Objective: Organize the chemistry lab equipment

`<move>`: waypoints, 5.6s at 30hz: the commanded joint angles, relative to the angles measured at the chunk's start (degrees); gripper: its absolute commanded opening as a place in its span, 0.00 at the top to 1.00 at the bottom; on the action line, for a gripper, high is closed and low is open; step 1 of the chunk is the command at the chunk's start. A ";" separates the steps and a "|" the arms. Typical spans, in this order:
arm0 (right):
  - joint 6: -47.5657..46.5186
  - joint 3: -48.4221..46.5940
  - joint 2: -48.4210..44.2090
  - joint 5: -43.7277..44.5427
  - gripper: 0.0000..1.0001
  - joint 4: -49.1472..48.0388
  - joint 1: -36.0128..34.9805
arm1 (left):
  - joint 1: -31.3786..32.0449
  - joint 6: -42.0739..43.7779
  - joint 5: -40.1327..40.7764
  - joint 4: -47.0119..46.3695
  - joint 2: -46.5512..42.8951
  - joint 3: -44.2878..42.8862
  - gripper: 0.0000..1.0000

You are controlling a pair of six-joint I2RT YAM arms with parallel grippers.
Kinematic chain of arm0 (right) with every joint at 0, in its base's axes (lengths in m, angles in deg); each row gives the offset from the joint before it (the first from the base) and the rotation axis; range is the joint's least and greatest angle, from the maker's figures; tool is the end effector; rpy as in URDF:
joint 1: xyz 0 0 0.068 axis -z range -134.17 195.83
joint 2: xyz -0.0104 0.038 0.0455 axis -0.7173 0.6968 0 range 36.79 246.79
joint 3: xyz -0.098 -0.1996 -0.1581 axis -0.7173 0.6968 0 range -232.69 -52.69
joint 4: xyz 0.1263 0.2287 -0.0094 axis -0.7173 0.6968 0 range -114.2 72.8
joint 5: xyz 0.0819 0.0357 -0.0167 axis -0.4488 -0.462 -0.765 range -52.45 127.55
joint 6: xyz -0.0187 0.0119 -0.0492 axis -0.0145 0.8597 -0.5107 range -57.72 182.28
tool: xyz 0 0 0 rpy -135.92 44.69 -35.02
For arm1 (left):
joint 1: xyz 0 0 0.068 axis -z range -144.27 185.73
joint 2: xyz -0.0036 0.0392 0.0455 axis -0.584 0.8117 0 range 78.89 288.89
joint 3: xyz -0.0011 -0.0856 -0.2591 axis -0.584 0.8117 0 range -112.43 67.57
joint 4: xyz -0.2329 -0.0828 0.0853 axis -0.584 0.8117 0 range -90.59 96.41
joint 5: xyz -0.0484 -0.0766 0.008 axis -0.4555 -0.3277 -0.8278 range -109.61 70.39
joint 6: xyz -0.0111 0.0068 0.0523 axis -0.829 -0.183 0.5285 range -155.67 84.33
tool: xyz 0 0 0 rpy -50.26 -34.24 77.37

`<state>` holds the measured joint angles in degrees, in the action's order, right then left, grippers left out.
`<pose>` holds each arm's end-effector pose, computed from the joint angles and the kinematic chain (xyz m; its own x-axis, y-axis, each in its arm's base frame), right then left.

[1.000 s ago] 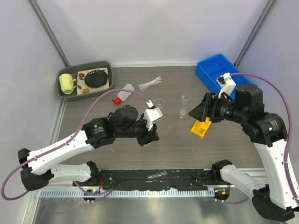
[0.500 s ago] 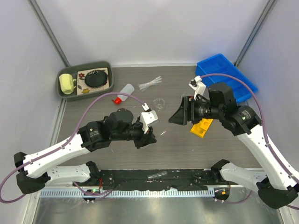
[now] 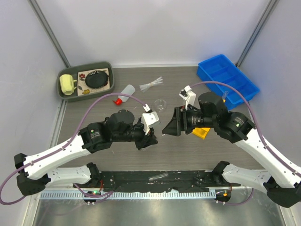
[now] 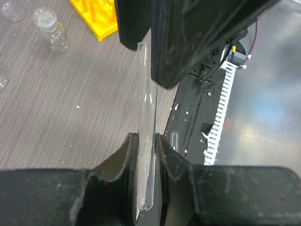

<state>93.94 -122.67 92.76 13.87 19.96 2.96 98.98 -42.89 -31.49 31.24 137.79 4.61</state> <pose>0.1277 0.1382 0.3963 -0.7739 -0.0625 -0.6302 -0.5538 0.5495 0.6256 0.0926 -0.1998 0.3662 -0.3283 0.3778 -0.8657 0.9219 0.3280 -0.2064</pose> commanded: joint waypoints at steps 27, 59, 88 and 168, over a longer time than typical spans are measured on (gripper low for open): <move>3.06 -2.27 1.08 9.62 0.85 -2.94 -7.75 | -0.31 -0.42 2.21 -3.18 -0.89 0.29 0.76; -10.74 -21.69 20.66 46.63 0.89 13.32 25.54 | -0.31 -4.82 10.21 0.60 -5.37 -0.41 0.00; -12.41 -15.45 27.53 44.07 0.94 6.46 41.03 | -0.23 -5.61 7.75 0.33 -6.16 0.21 0.00; -8.98 -2.10 0.20 38.27 0.27 10.15 23.71 | 25.43 -20.63 27.96 8.95 27.24 1.17 0.04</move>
<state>84.74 -125.49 94.88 52.81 30.43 27.55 121.91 -58.21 -5.52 40.12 165.41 4.46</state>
